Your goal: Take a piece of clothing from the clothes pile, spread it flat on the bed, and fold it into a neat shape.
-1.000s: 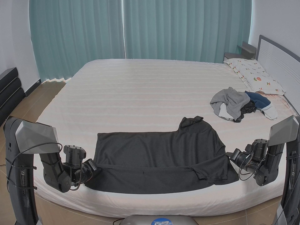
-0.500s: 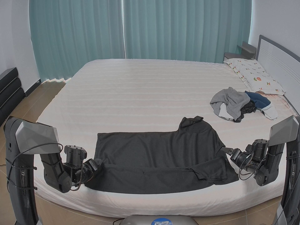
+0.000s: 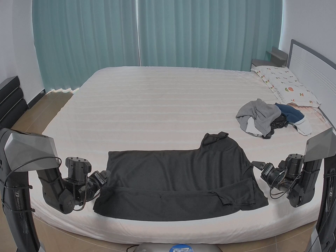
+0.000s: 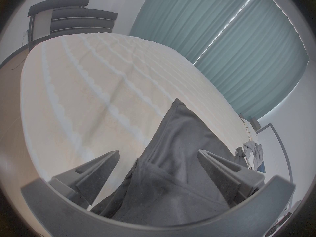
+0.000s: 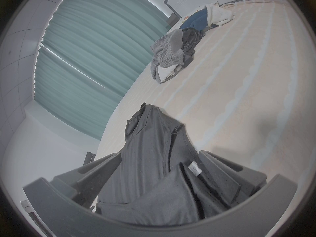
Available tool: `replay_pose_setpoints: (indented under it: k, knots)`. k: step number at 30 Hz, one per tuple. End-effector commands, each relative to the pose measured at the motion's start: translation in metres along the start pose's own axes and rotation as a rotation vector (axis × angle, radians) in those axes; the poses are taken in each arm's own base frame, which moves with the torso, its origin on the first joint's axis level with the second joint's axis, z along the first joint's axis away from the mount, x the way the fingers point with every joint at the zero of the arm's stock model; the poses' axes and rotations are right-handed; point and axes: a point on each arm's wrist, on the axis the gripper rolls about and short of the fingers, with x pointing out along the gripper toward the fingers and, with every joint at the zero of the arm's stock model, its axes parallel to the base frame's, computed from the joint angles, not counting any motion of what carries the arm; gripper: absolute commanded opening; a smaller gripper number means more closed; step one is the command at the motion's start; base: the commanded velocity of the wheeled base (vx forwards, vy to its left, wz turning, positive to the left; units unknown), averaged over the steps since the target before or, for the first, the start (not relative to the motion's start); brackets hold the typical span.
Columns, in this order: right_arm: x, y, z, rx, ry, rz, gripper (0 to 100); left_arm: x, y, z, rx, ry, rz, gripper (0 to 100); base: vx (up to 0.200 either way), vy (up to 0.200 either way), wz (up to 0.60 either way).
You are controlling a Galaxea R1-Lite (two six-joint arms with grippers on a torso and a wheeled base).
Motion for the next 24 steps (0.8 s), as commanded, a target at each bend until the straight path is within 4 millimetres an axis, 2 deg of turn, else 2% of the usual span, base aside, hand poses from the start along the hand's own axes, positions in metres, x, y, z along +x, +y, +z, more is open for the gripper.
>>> replay_pose_setpoints:
  k: [1,13,22,24]
  knots:
    - [0.0003,-0.0005,-0.0001,0.003,-0.003,0.003,100,0.0000,-0.0013,0.0010,-0.001,-0.002,-0.007,100,0.000,0.000,0.00]
    - [0.0002,-0.0003,-0.0008,0.030,0.001,0.004,100,-0.0032,-0.0034,-0.0001,-0.026,0.008,-0.021,100,0.000,0.000,0.00]
    - [0.0002,-0.0003,-0.0008,0.032,0.001,0.004,100,-0.0023,-0.0050,-0.0014,-0.023,0.011,-0.025,100,0.000,-0.200,0.00]
    - [0.0003,-0.0006,-0.0010,0.032,0.002,0.003,100,-0.0018,-0.0065,-0.0001,-0.024,0.006,-0.031,100,0.000,0.000,0.00]
